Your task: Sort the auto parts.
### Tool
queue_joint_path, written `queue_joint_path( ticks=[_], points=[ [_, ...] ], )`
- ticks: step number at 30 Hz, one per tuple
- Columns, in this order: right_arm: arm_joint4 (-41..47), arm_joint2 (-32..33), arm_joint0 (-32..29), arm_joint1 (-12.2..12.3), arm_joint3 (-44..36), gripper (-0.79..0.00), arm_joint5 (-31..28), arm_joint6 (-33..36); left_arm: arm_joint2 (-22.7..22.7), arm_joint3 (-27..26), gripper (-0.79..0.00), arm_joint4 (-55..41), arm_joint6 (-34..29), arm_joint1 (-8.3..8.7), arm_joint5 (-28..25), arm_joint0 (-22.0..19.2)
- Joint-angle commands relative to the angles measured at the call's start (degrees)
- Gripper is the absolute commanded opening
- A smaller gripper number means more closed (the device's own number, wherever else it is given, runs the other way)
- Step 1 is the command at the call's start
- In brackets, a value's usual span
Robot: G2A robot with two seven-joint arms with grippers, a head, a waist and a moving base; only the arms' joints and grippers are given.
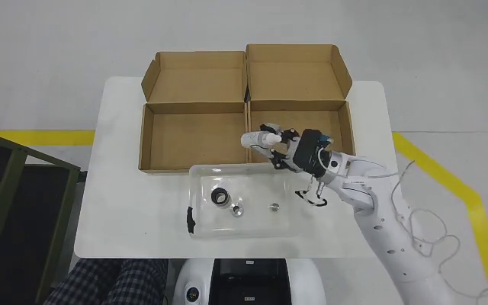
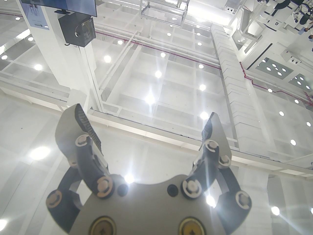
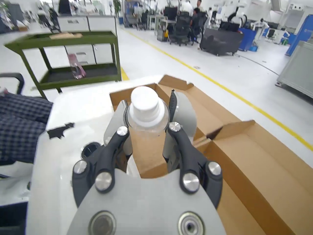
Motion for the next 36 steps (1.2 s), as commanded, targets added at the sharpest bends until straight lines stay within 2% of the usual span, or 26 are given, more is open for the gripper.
queue_joint_path(
  ticks=[1,8,19,29,31,33,36],
  points=[
    [-1.12,0.23,0.49,0.08,0.75,-0.785,1.05,2.57,0.0,0.0,0.0,0.0,0.0,0.0,0.0,0.0],
    [-2.62,0.35,3.24,0.08,5.07,-0.785,4.46,9.86,0.0,0.0,0.0,0.0,0.0,0.0,0.0,0.0],
    [1.86,-3.82,9.36,-1.19,15.71,-0.785,4.93,12.84,0.0,0.0,0.0,0.0,0.0,0.0,0.0,0.0],
    [1.07,-8.64,15.2,-2.69,23.28,-0.785,7.22,15.36,0.0,0.0,0.0,0.0,0.0,0.0,0.0,0.0],
    [1.54,-9.37,15.97,-3.0,24.85,-0.573,7.47,15.26,0.0,0.0,0.0,0.0,0.0,0.0,0.0,0.0],
    [1.73,-9.92,16.63,-3.24,26.2,-0.48,7.48,15.15,0.0,0.0,0.0,0.0,0.0,0.0,0.0,0.0],
    [1.94,-10.55,17.4,-3.53,27.64,-0.474,7.38,15.03,0.0,0.0,0.0,0.0,0.0,0.0,0.0,0.0]
  ],
)
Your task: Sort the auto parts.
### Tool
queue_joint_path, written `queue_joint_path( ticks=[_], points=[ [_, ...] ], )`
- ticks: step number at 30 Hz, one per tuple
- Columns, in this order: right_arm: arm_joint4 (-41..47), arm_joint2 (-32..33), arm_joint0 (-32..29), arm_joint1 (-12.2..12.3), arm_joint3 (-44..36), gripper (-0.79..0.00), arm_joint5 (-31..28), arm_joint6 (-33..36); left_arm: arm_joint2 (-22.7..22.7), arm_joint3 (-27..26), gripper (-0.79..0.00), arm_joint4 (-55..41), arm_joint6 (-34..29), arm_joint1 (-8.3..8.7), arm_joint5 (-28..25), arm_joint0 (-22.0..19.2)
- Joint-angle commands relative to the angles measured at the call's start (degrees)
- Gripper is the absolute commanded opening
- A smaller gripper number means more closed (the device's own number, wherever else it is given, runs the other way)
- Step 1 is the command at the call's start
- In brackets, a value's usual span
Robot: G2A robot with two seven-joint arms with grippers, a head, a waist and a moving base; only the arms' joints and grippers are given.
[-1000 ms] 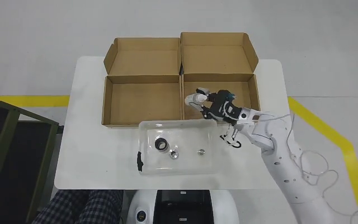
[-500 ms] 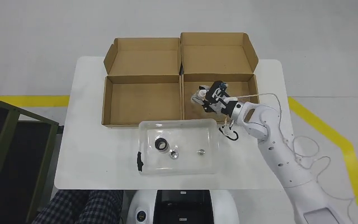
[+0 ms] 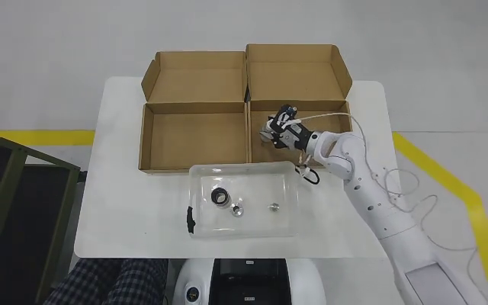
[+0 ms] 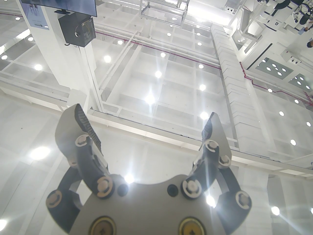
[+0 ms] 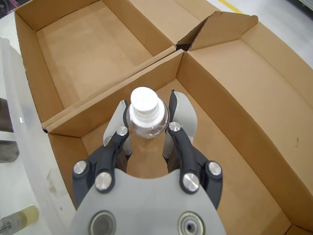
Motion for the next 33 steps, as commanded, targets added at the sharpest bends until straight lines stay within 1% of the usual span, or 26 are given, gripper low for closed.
queue_joint_path(
  ticks=[1,3,4,8,11,15,20,29,33],
  points=[
    [0.1,-0.27,0.37,-0.14,0.7,-0.465,-0.05,-0.16,0.0,0.0,0.0,0.0,0.0,0.0,0.0,0.0],
    [0.23,-0.48,0.69,-0.26,1.23,-0.413,-0.11,-0.31,0.0,0.0,0.0,0.0,0.0,0.0,0.0,0.0],
    [0.34,-0.5,0.82,-0.31,1.4,0.0,-0.1,-0.42,0.0,0.0,0.0,0.0,0.0,0.0,0.0,0.0],
    [0.39,0.09,0.99,-0.26,0.39,0.0,-0.04,-1.09,0.0,0.0,0.0,0.0,0.0,0.0,0.0,0.0],
    [-0.22,1.56,0.21,0.18,-2.6,0.0,-0.09,-1.44,0.0,0.0,0.0,0.0,0.0,0.0,0.0,0.0],
    [-1.33,5.18,-2.47,1.32,-9.36,0.0,-0.65,-0.79,0.0,0.0,0.0,0.0,0.0,0.0,0.0,0.0],
    [-1.9,9.79,-7.35,2.82,-18.55,0.0,-3.04,1.87,0.0,0.0,0.0,0.0,0.0,0.0,0.0,0.0],
    [0.74,14.6,-16.56,4.79,-32.85,0.0,-10.01,7.51,0.0,0.0,0.0,0.0,0.0,0.0,0.0,0.0],
    [6.34,16.43,-20.16,5.73,-37.11,0.0,-16.57,10.1,0.0,0.0,0.0,0.0,0.0,0.0,0.0,0.0]
  ],
)
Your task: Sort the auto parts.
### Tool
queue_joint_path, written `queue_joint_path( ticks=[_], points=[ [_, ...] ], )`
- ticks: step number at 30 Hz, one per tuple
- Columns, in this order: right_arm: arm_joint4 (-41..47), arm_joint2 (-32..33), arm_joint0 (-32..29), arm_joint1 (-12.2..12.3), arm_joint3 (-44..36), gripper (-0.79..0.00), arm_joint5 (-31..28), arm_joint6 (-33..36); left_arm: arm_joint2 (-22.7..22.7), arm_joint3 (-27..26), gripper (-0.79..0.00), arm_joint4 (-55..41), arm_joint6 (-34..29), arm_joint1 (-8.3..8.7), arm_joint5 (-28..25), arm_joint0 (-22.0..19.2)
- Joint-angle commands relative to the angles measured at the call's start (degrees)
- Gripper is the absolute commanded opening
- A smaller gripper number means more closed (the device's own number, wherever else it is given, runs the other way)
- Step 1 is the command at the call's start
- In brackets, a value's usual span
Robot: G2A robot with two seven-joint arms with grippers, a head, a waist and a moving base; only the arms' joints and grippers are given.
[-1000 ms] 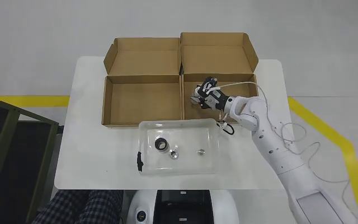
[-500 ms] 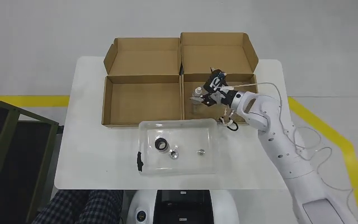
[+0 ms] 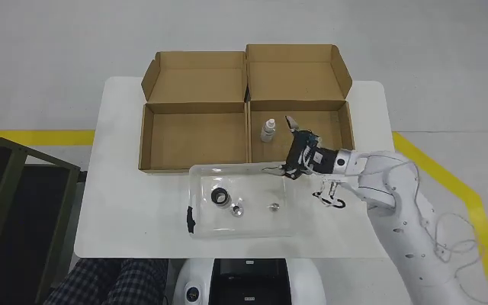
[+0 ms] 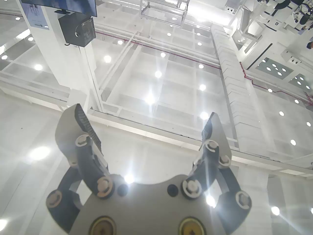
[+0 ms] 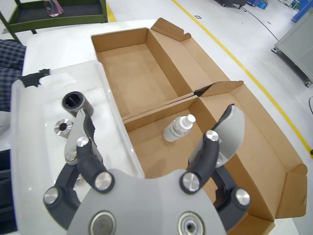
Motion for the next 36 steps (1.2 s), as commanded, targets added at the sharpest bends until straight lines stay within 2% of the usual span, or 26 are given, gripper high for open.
queue_joint_path(
  ticks=[1,8,12,16,23,36],
  points=[
    [2.31,1.11,-1.45,0.5,-1.97,0.0,-2.84,2.0,0.0,0.0,0.0,0.0,0.0,0.0,0.0,0.0],
    [3.81,3.64,-6.74,2.06,-8.83,0.0,-6.37,9.2,0.0,0.0,0.0,0.0,0.0,0.0,0.0,0.0],
    [1.22,3.68,-8.65,2.8,-11.03,0.0,-8.23,13.02,0.0,0.0,0.0,0.0,0.0,0.0,0.0,0.0],
    [-0.14,2.56,-10.16,3.44,-10.87,0.0,-8.23,13.73,0.0,0.0,0.0,0.0,0.0,0.0,0.0,0.0],
    [-3.23,2.52,-10.79,4.59,-10.2,0.0,-8.23,14.62,0.0,0.0,0.0,0.0,0.0,0.0,0.0,0.0],
    [-9.28,-2.18,-8.15,5.23,-8.76,0.0,-7.42,17.17,0.0,0.0,0.0,0.0,0.0,0.0,0.0,0.0]
  ],
)
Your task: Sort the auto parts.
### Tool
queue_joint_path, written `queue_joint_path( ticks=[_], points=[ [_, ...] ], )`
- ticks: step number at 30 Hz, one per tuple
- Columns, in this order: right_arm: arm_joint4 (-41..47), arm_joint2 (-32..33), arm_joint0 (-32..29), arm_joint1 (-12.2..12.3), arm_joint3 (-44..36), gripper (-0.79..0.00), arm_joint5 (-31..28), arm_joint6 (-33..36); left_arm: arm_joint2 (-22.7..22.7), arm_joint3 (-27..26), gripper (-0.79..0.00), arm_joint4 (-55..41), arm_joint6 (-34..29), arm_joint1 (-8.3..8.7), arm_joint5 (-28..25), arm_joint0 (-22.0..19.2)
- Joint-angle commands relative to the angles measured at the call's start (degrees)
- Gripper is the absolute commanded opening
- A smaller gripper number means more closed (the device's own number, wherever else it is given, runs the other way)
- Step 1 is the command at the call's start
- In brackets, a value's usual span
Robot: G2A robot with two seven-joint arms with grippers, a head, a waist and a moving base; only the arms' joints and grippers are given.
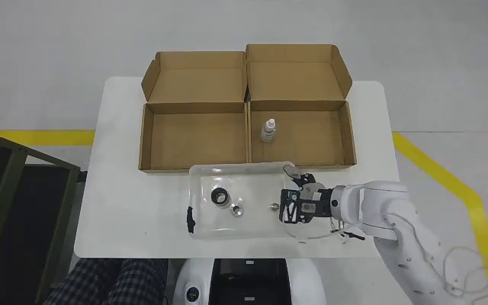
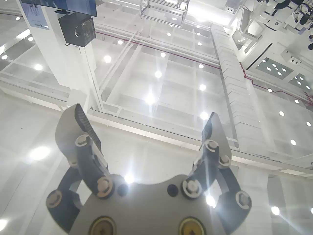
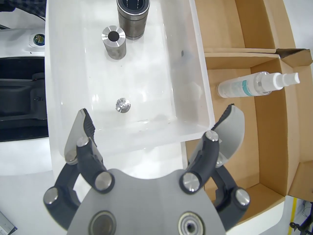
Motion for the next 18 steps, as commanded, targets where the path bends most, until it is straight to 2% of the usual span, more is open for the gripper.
queue_joint_path(
  ticks=[1,9,12,14,18],
  points=[
    [-0.11,-0.55,0.57,0.05,0.55,0.0,-0.14,0.09,0.0,0.0,0.0,0.0,0.0,0.0,0.0,0.0],
    [-0.38,-3.26,2.93,0.32,1.76,-0.006,-0.81,1.14,0.0,0.0,0.0,0.0,0.0,0.0,0.0,0.0],
    [-0.19,-4.73,3.89,0.45,2.08,-0.065,-0.81,1.67,0.0,0.0,0.0,0.0,0.0,0.0,0.0,0.0],
    [-0.09,-5.72,4.62,0.54,2.47,-0.145,-0.81,2.22,0.0,0.0,0.0,0.0,0.0,0.0,0.0,0.0],
    [0.56,-7.81,6.09,0.75,3.33,-0.222,-0.81,3.7,0.0,0.0,0.0,0.0,0.0,0.0,0.0,0.0]
  ],
)
